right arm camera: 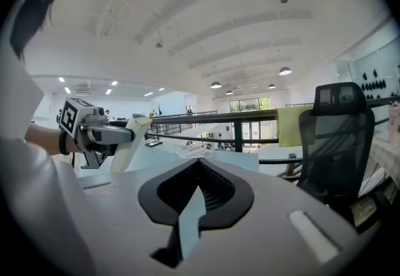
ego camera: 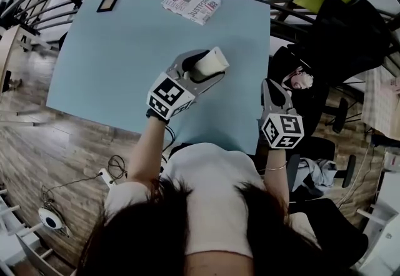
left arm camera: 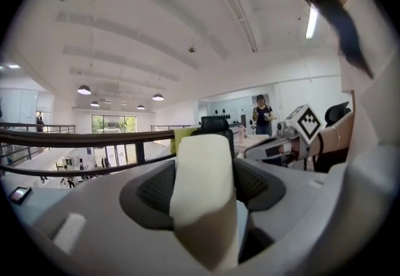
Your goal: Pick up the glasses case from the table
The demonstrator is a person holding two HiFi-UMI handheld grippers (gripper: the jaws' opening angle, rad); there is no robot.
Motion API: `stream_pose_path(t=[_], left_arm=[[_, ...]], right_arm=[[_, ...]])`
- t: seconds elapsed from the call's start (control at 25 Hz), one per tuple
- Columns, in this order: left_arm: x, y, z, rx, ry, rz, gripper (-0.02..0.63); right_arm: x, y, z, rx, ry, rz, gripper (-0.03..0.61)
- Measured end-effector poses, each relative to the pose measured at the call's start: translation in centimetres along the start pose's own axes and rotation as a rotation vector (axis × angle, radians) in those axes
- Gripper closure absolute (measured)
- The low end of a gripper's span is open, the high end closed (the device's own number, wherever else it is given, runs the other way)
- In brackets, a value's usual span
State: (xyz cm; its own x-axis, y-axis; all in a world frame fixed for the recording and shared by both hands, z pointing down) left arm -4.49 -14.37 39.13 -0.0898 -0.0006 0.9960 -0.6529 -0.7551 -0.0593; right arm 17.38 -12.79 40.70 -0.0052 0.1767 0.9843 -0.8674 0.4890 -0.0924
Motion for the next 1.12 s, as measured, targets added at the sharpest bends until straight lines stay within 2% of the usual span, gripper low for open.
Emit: stream_pose_path(t=[0.36, 0.56, 0.72, 1.12], left_arm=[[-2.4, 0.4, -2.4, -0.14, -0.2, -0.114, 0.275], [-2.4, 0.0, -3.4, -0.156, -0.273, -0.197, 0.275], [-2.1, -0.4, -4.0, -0.166, -0.298, -0.233, 0.275], [-1.7, -0.8, -4.3, -0.156, -0.283, -0.231, 0.275]], right_arm=[[-2.0, 0.1, 0.4, -0.001, -0.045, -0.038, 0.577], [-2.5, 0.0, 0.0, 0.013, -0.063, -0.039, 0.577], [-2.4, 0.3, 0.0, 0.01, -0.061, -0.038, 0.577], [-2.3, 0.5, -0.4, 0.022, -0.063, -0.057, 0.577]])
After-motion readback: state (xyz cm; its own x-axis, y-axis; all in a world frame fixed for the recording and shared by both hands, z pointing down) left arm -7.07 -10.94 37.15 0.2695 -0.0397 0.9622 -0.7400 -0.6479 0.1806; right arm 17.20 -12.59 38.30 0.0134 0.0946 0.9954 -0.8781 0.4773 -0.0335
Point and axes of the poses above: the fingertips, and each gripper's own axes: z forward along the fingers, y to its left, x out of its underside, the point moved 5 cm from there along -z, backward along the fingers, and after that the axes turned 5 degrees about -y, right-handed, at the moved point
